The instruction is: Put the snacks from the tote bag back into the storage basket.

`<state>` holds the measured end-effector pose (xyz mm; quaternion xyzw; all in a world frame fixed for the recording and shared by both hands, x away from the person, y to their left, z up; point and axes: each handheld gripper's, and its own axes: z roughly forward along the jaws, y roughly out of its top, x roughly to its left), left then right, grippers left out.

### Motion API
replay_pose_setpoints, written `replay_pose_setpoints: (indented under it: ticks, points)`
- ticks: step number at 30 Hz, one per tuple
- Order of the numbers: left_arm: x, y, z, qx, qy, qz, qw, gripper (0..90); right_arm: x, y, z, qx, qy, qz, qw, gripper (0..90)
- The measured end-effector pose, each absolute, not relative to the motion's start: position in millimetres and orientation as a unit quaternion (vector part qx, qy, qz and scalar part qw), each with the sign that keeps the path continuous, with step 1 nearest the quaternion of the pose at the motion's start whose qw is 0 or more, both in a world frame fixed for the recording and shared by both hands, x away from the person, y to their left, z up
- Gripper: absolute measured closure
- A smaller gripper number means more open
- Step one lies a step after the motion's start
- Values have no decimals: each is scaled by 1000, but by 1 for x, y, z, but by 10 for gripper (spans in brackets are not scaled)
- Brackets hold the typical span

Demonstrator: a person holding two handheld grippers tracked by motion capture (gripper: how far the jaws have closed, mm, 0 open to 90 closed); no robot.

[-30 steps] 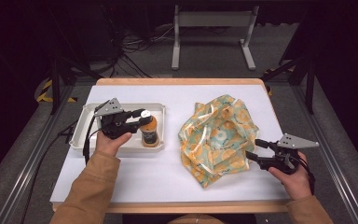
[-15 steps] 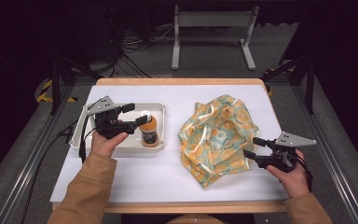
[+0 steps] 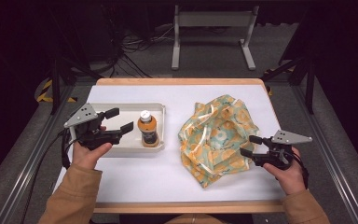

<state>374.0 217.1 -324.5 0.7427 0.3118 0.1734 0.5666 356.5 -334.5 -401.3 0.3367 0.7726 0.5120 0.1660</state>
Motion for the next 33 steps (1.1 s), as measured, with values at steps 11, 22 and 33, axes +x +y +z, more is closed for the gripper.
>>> replay_pose_setpoints:
  ticks: [11, 22, 33]
  points:
    - [351, 248, -347, 729, 325, 189, 572, 219, 352, -339, -401, 339, 772, 511, 168, 295]
    - [337, 273, -392, 712, 376, 188, 562, 213, 349, -342, -401, 337, 772, 511, 175, 280]
    - [329, 287, -423, 701, 394, 209, 556, 211, 349, -345, -403, 338, 770, 511, 180, 277]
